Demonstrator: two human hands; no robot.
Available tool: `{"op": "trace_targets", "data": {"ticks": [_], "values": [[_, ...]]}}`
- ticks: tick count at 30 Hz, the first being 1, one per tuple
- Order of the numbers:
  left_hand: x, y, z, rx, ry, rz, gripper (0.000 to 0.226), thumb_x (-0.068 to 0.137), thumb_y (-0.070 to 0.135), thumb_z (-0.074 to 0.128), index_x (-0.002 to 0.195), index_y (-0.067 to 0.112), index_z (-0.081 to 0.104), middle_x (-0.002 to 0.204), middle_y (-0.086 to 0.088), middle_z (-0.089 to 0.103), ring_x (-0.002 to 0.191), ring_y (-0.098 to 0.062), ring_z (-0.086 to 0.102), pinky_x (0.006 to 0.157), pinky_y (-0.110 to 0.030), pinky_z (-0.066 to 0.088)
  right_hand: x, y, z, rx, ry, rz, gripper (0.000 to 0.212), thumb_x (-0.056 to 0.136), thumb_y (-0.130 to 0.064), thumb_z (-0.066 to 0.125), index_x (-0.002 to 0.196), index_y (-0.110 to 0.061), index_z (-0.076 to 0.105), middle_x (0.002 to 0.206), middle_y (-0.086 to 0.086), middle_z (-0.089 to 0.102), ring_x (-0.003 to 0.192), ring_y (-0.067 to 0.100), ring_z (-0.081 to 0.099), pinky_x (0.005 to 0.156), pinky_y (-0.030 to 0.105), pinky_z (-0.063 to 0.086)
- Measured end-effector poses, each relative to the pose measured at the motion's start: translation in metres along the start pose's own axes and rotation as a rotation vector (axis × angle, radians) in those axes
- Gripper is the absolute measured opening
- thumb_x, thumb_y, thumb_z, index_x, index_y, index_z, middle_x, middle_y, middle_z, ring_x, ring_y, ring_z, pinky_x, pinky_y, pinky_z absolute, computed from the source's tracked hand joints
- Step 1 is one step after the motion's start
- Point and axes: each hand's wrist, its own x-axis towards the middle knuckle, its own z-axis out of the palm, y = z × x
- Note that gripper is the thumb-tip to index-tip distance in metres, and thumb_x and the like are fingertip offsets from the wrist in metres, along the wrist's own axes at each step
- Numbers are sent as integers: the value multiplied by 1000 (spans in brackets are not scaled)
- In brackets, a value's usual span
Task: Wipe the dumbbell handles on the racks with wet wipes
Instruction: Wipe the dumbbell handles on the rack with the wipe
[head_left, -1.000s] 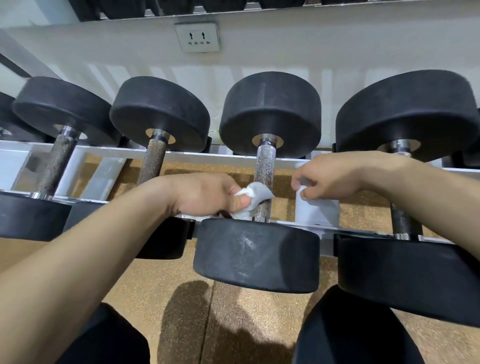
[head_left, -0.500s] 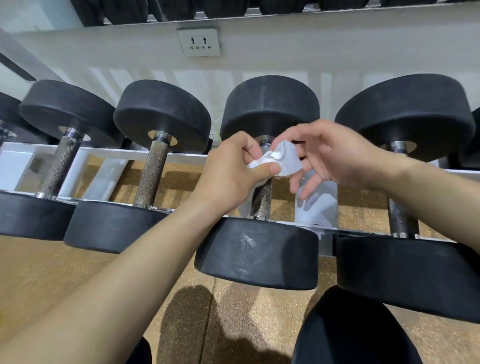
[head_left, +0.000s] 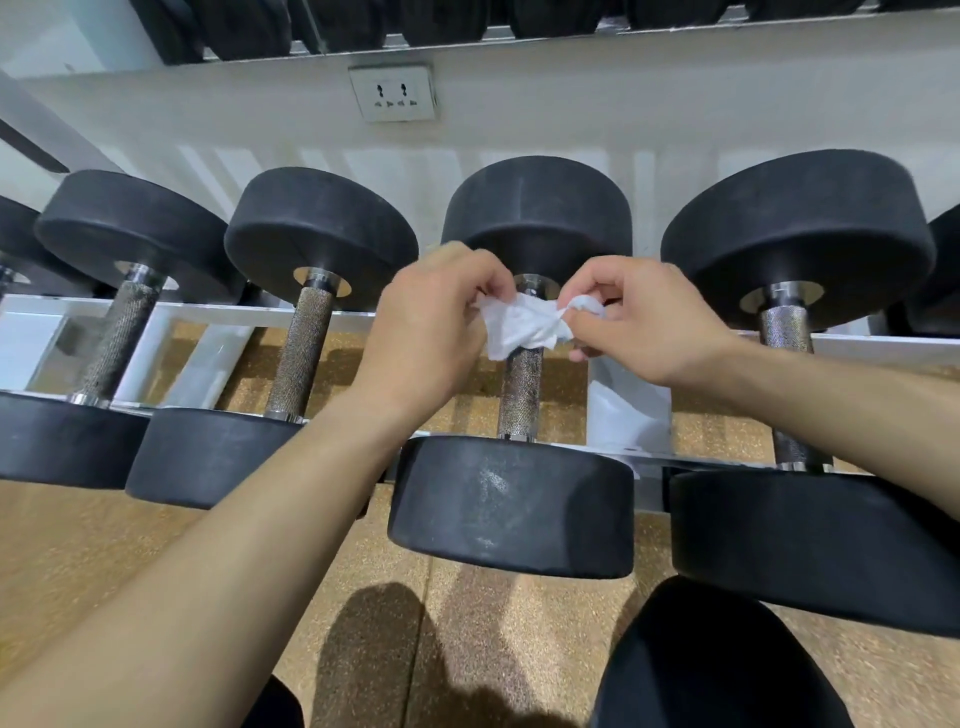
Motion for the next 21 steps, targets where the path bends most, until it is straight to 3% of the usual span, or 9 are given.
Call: {"op": "trace_targets", "data": {"ticks": [3,7,9,11,13,16,18,21], "values": [[-3,-9,5,112,-175,2,31,74,-2,66,90,25,68,86,5,63,80,-21,59,73,-42,52,3,6,8,-230,4,-79,8,92,-19,62,92,-25,65,74,-3,72,71,13,69,76,39,57],[-11,-2,-1,64,-303,-142,21,78,6,67,81,27,68,67,11,64,68,-5,61,70,-26,52,6,7,17,-357,-37,-119,2,88,-21,64,87,-20,62,74,-1,65,75,22,59,68,39,50],[-10,3,-11,58,-385,-181,18,76,10,70,76,28,71,63,13,65,70,-2,64,70,-18,50,4,5,17,-338,-108,-42,6,85,-19,67,80,-20,63,70,-6,63,74,17,56,64,33,42],[-8,9,-21,45,-507,-223,17,74,8,73,75,25,75,61,11,68,68,0,66,67,-11,50,0,3,17,-241,-247,57,8,84,-10,66,77,-14,63,66,-2,68,67,17,64,63,31,48],[-6,12,-27,23,-650,-258,20,73,2,74,75,21,78,62,5,72,61,-3,67,66,-15,55,-6,5,20,-39,-454,163,11,87,2,63,78,-4,61,67,11,72,61,23,70,63,35,59],[0,13,-32,17,-821,-281,22,74,-2,73,78,18,79,69,-1,75,65,-16,72,66,-24,60,-10,10,22,32,-629,205,15,89,6,64,79,-5,64,69,13,70,60,18,65,60,28,57],[7,11,-30,68,-783,-255,22,73,1,74,76,22,80,70,3,75,69,-12,72,62,-16,55,-10,11,21,-31,-702,150,16,89,2,68,78,-9,69,70,9,67,64,16,62,60,24,53],[9,14,-22,97,-566,-234,23,71,4,66,70,24,78,62,13,70,62,0,63,52,-8,44,-10,7,16,-61,-728,104,17,88,3,68,76,-9,72,66,6,61,63,15,57,61,24,49]]}}
